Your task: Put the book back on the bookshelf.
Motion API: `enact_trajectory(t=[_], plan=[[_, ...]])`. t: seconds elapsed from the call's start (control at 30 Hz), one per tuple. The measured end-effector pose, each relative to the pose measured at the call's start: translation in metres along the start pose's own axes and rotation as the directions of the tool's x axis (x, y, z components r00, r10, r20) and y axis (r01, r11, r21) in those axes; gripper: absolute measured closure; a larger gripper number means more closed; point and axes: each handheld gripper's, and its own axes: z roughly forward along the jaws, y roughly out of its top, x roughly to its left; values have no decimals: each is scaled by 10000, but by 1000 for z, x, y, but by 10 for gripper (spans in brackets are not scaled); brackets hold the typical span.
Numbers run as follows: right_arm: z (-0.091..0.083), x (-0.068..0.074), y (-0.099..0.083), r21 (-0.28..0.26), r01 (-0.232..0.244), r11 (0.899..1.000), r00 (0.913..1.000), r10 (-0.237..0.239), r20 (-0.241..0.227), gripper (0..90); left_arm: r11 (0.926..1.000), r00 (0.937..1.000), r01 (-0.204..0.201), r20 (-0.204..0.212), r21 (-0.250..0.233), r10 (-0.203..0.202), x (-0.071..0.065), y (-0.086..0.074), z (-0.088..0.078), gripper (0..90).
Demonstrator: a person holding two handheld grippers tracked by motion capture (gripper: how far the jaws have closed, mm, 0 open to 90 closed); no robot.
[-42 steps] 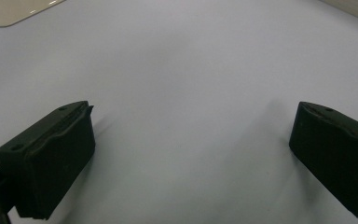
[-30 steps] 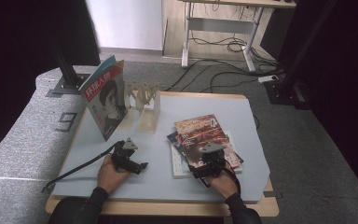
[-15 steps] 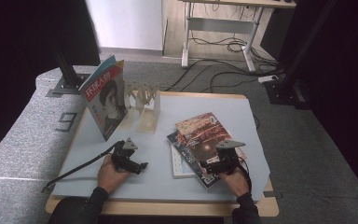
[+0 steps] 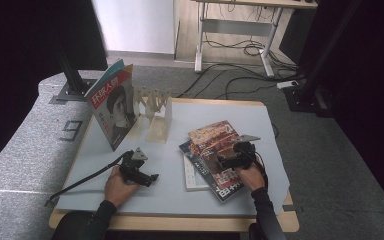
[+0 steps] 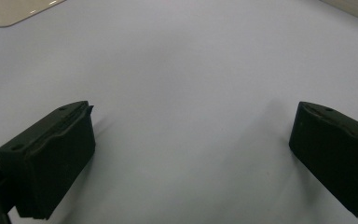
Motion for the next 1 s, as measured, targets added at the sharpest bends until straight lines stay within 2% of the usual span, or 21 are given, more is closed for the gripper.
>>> enact_trajectory(t=[0.17, 0.37, 0.43, 0.6, 0.77, 1.0], plan=[[14, -16, 5, 184, -171, 9997, 9997, 167, 186, 4, 10000, 10000, 2, 1, 4, -2, 0, 0, 0, 0], [21, -29, 14, 353, -176, 9992, 9996, 168, 218, 3, 10000, 10000, 15, 2, -7, -15, 0, 0, 0, 0], [25, -36, 16, 459, -366, 9983, 9993, 360, 121, 2, 10000, 10000, 15, 2, -6, -15, 0, 0, 0, 0], [30, -41, 22, 597, -283, 9978, 9996, 287, -52, 0, 10000, 10000, 14, 3, -3, -14, 0, 0, 0, 0], [35, -48, 27, 612, -511, 9968, 9982, 529, -289, 0, 10000, 10000, 28, 1, -15, -28, 0, 0, 0, 0], [41, -55, 31, 792, -660, 9947, 9973, 683, -262, 0, 10000, 10000, 23, -1, -18, -23, 0, 0, 0, 0]])
